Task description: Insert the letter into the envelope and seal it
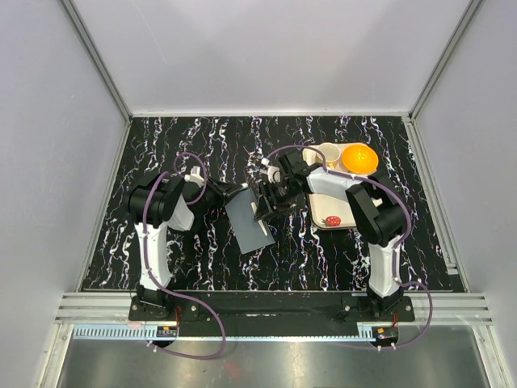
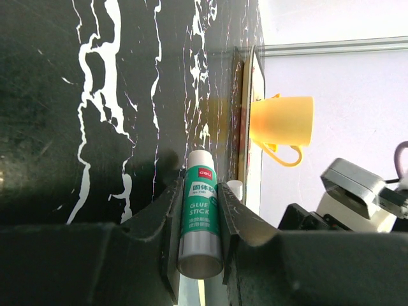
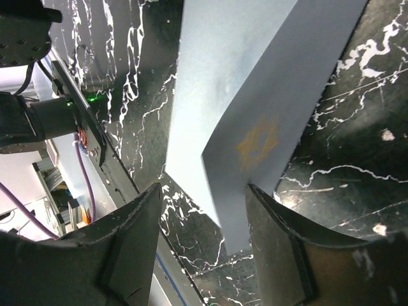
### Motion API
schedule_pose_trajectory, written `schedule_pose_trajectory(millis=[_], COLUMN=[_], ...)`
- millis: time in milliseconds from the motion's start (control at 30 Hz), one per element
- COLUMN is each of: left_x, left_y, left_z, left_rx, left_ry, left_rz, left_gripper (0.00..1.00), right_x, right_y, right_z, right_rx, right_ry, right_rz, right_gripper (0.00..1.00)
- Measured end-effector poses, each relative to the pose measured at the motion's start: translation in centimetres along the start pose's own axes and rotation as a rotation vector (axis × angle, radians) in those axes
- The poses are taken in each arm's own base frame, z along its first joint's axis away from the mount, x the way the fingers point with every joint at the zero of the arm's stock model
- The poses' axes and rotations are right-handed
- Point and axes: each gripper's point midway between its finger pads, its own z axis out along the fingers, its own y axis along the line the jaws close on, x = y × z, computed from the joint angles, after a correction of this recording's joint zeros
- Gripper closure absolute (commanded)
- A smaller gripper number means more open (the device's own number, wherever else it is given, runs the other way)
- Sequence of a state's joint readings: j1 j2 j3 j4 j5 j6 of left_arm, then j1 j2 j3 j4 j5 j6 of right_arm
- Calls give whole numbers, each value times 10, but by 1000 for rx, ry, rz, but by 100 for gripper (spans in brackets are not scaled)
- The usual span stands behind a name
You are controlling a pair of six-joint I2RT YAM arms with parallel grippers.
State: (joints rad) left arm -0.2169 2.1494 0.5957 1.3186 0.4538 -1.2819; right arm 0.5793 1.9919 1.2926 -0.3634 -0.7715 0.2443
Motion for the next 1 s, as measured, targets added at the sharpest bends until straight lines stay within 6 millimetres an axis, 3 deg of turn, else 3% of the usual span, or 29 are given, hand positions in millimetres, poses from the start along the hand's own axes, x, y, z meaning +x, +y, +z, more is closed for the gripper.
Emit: schedule_pose_trajectory(millis=[167, 200, 233, 400, 500, 733, 1000], left_x=[-6, -9, -15, -44, -48, -30, -12], left_y=[-6, -8, -13, -52, -65, -47, -19], left_z=[-5, -6, -8, -18, -21, -27, -17], left_rx=[-1, 2, 10, 92, 123, 74, 14], left_ry=[-15, -23, -36, -108, -120, -84, -39], left_rz=[16, 21, 29, 86, 109, 85, 47], left_gripper=[100, 100, 100, 100, 100, 100, 100], right_x=[6, 7, 8, 3, 3, -2, -8], right_y=[-13, -16, -18, -12, -12, -8, 2], right_z=[12, 14, 15, 17, 18, 8, -2], right_rx=[12, 15, 22, 11, 13, 53, 58], right_ry=[30, 34, 37, 30, 31, 3, -22], right_rz=[27, 32, 34, 3, -2, -28, -38], right_gripper=[38, 25, 23, 25, 24, 22, 23])
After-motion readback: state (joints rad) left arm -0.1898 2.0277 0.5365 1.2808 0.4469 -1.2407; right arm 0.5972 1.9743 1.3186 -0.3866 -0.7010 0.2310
